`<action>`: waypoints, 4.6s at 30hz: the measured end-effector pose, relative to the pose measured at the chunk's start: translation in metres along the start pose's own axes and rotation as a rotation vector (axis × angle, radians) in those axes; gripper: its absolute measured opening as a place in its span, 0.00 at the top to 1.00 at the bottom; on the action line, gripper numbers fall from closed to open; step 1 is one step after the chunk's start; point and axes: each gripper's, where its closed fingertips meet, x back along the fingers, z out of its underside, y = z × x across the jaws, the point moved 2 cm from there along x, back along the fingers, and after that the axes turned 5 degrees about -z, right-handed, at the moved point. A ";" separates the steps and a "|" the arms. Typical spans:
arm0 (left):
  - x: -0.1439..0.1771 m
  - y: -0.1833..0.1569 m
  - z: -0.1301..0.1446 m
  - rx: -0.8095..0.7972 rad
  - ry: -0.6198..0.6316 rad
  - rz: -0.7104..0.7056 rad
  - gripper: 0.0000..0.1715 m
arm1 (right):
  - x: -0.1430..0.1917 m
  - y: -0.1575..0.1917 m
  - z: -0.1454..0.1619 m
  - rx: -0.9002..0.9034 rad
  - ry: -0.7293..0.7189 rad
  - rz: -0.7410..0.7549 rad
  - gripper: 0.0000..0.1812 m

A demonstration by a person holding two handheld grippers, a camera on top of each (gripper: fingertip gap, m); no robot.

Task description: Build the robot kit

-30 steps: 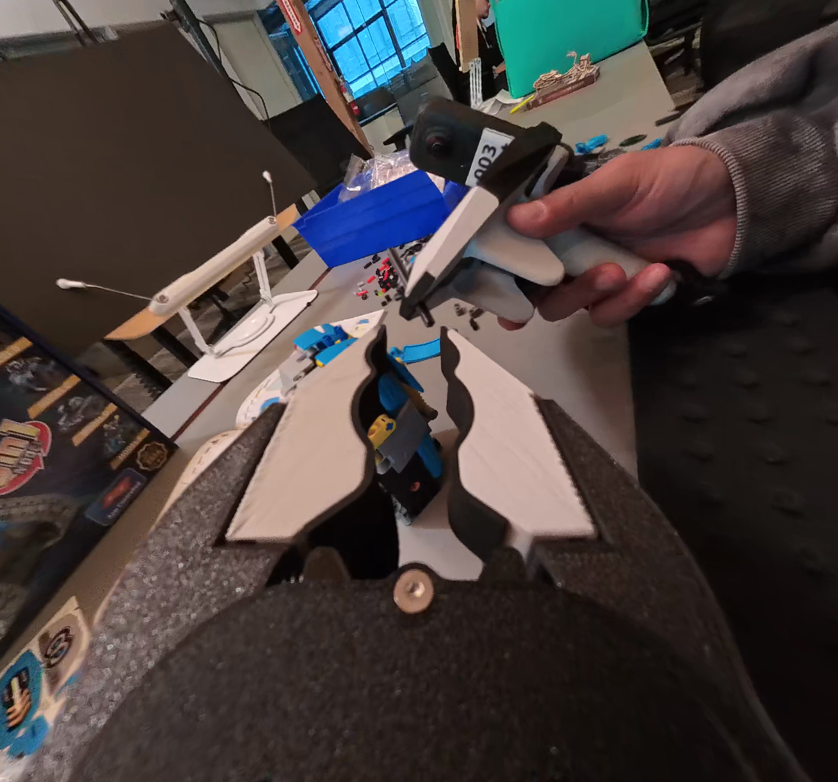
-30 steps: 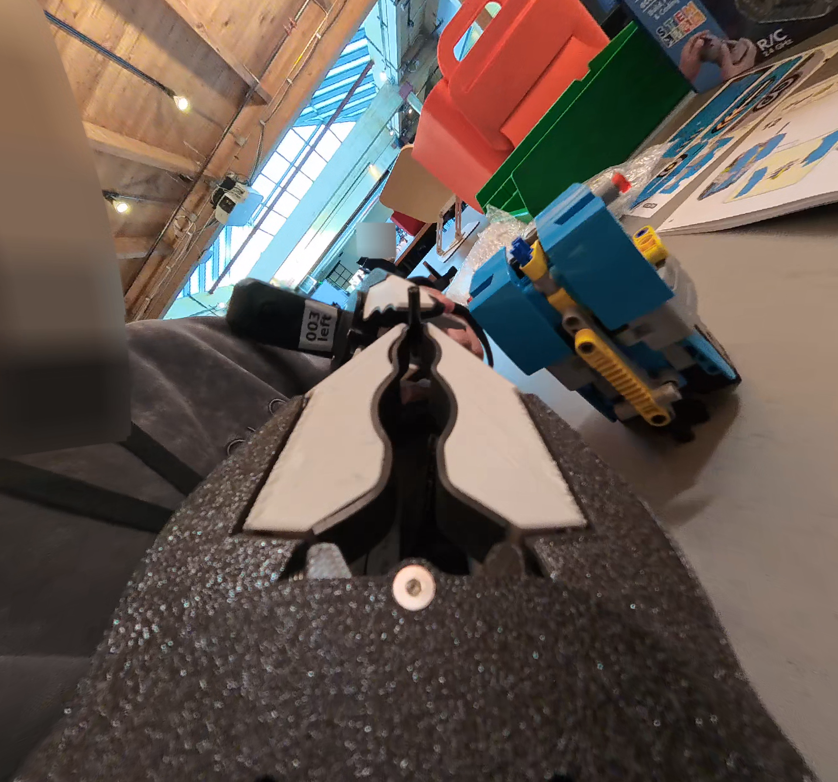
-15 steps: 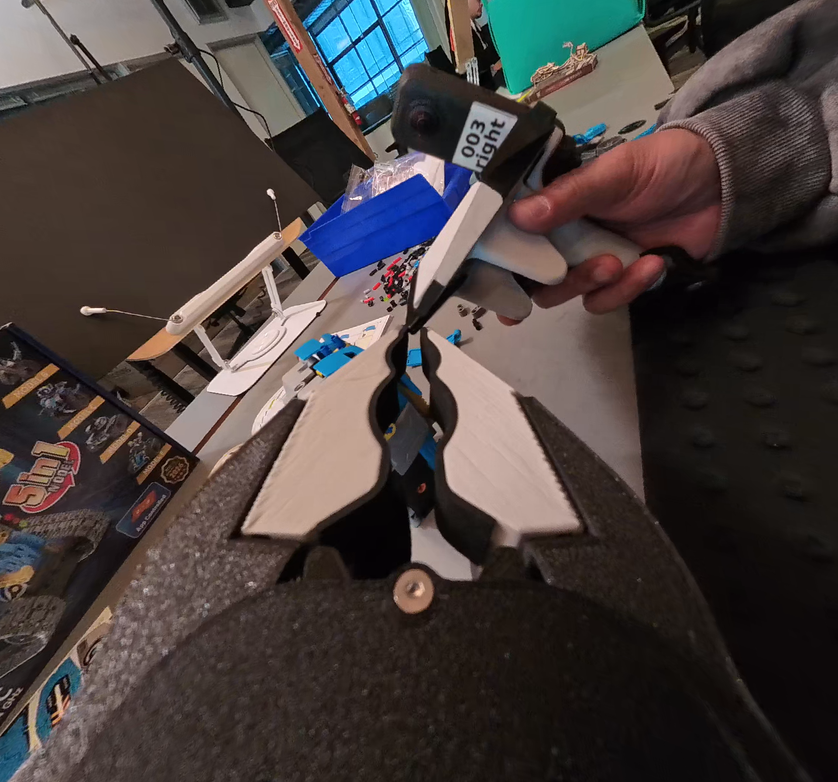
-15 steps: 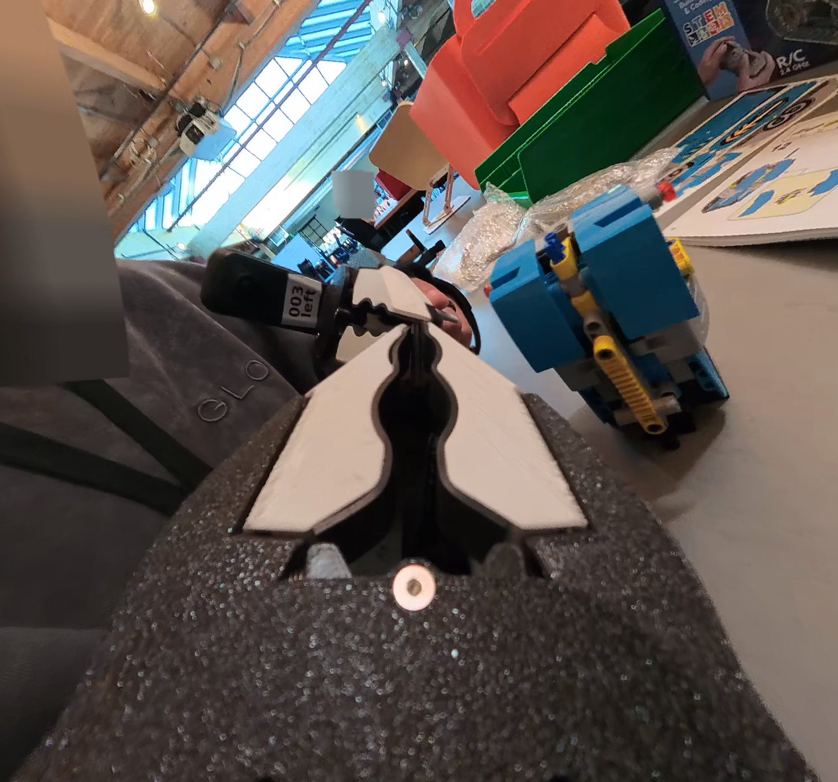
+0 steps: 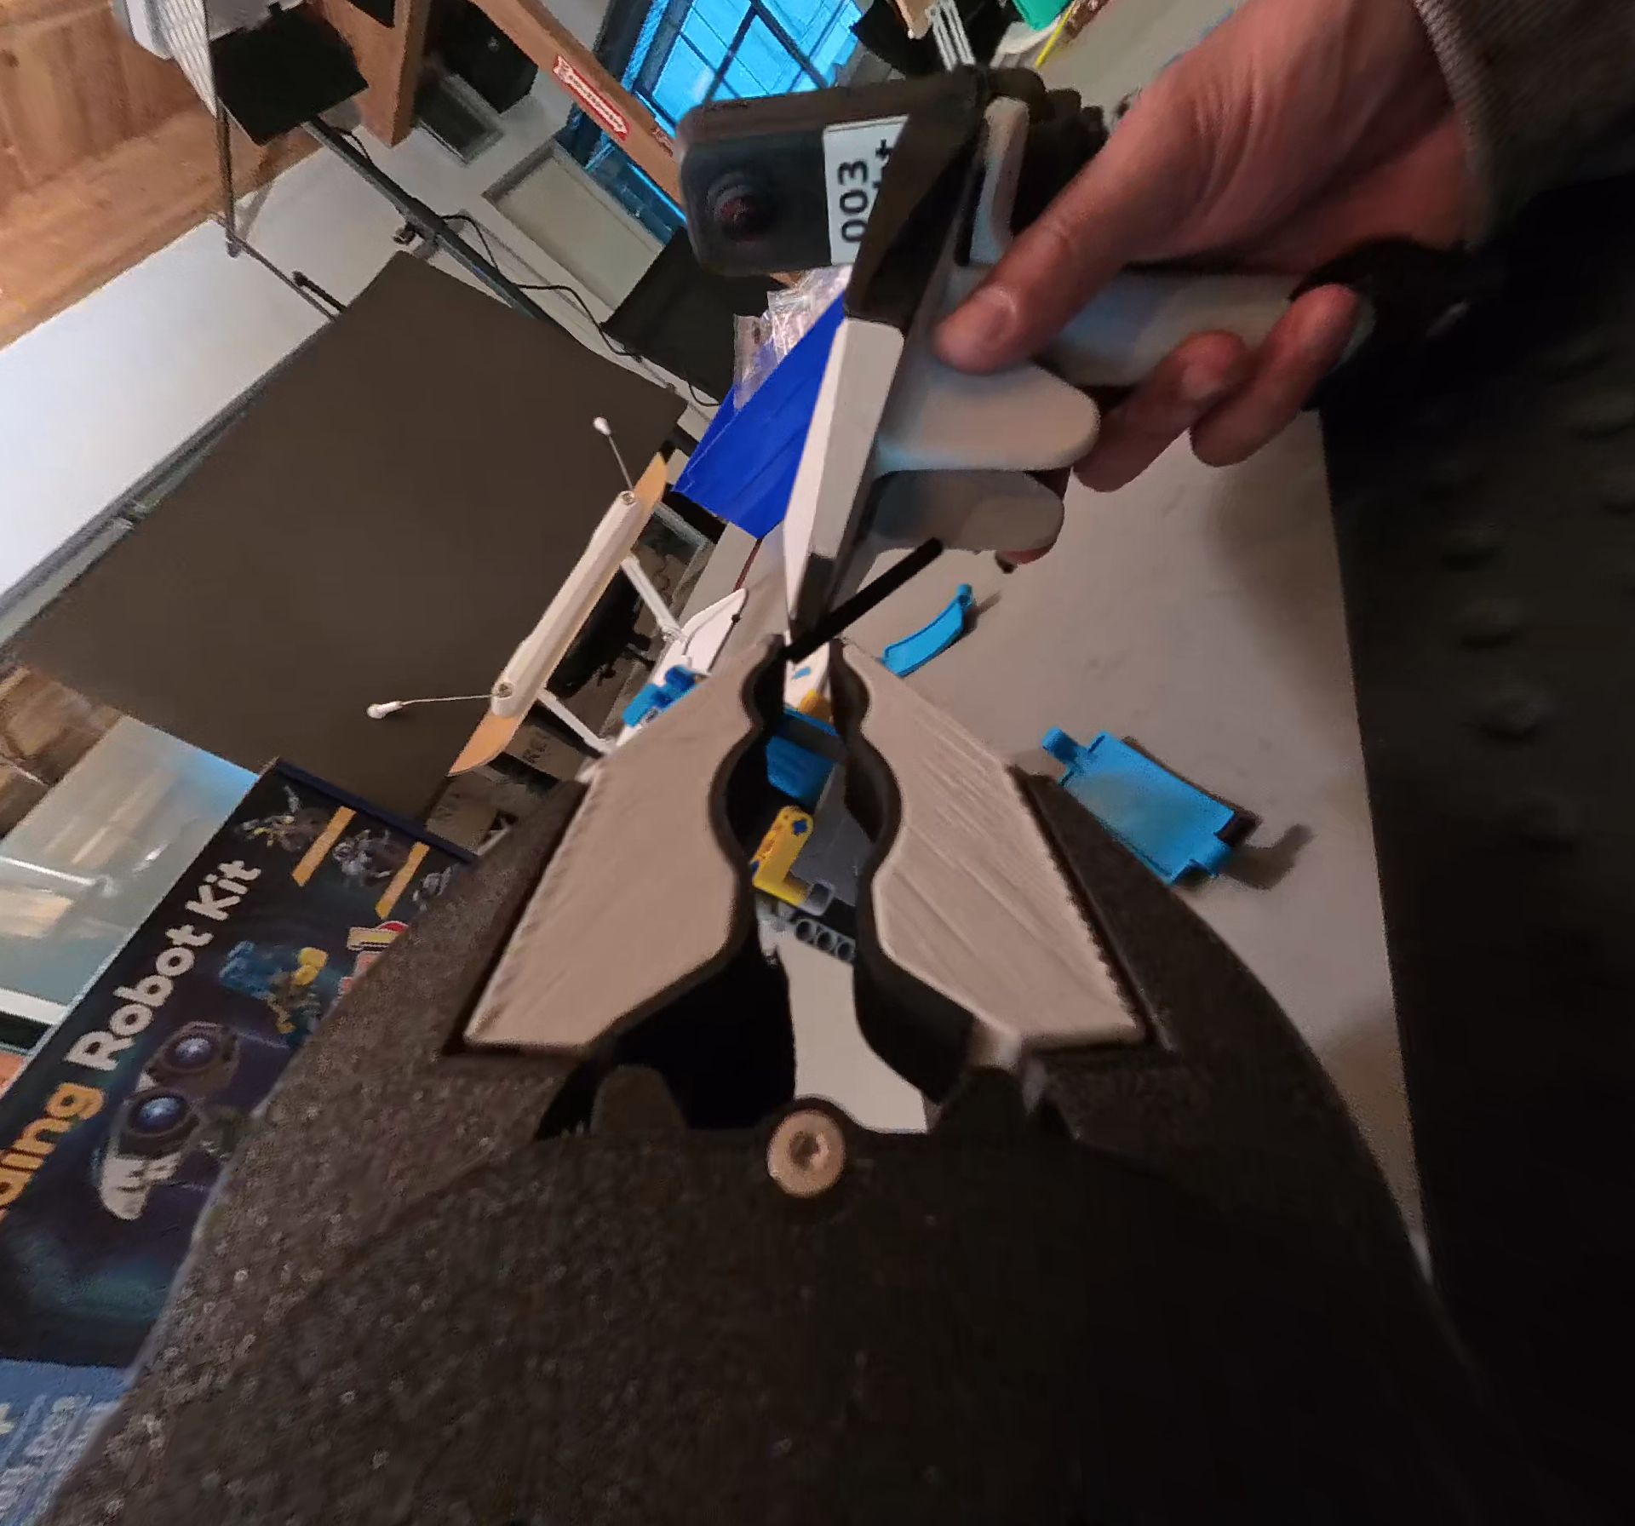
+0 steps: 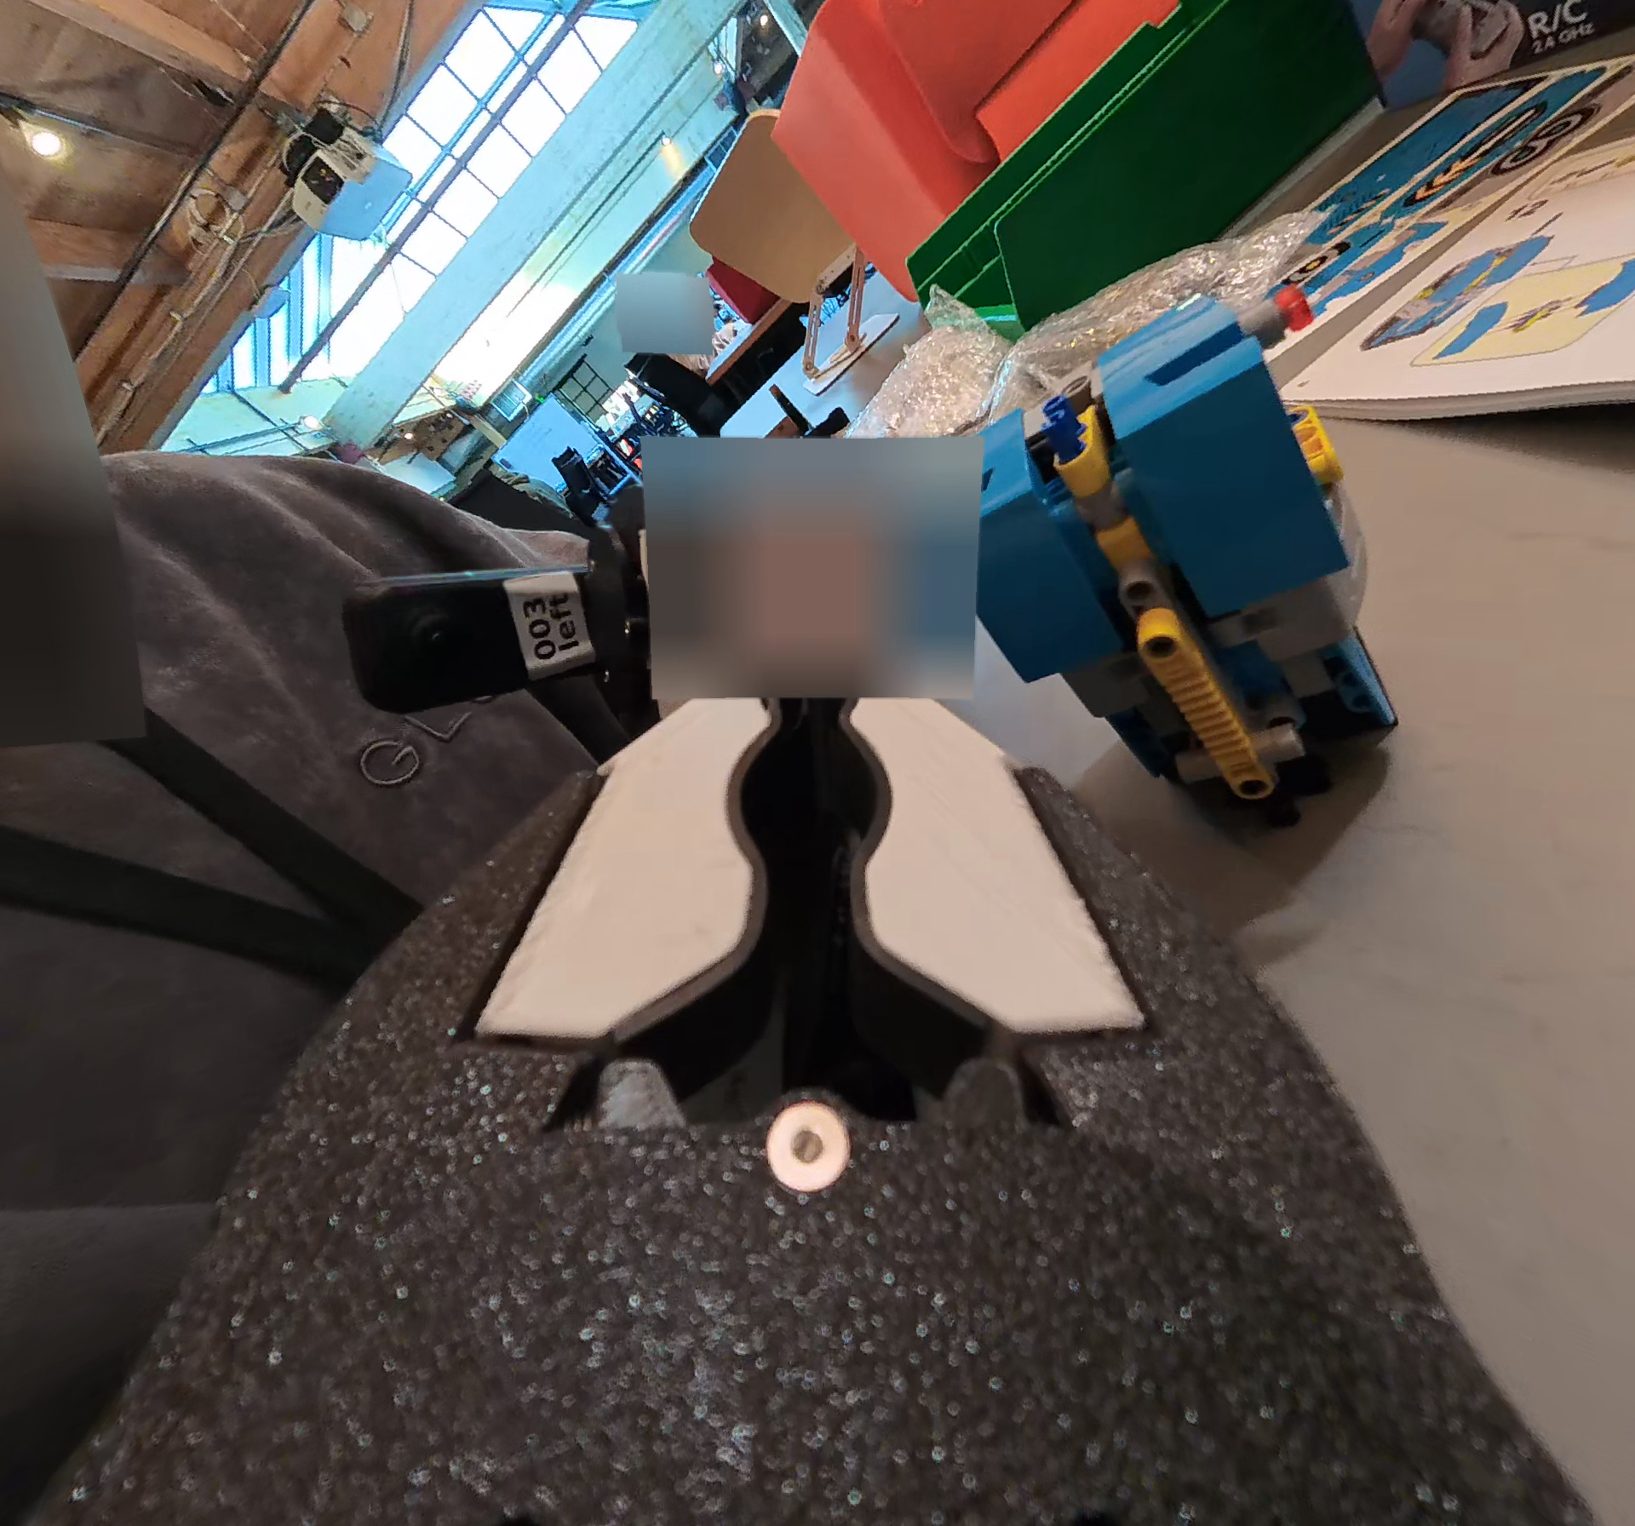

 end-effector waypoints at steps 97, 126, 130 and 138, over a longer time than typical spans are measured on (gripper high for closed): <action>-0.182 -0.097 0.032 0.672 0.791 0.415 0.92 | 0.202 -0.066 -0.021 0.239 0.017 0.559 0.98; -0.164 -0.108 0.020 0.569 0.773 0.577 0.95 | 0.198 -0.069 -0.016 0.210 0.043 0.535 0.98; -0.162 -0.106 0.022 0.601 0.812 0.551 0.96 | 0.198 -0.070 -0.016 0.205 0.046 0.530 0.98; -0.164 -0.106 0.021 0.579 0.810 0.534 0.92 | 0.196 -0.070 -0.015 0.203 0.053 0.529 0.98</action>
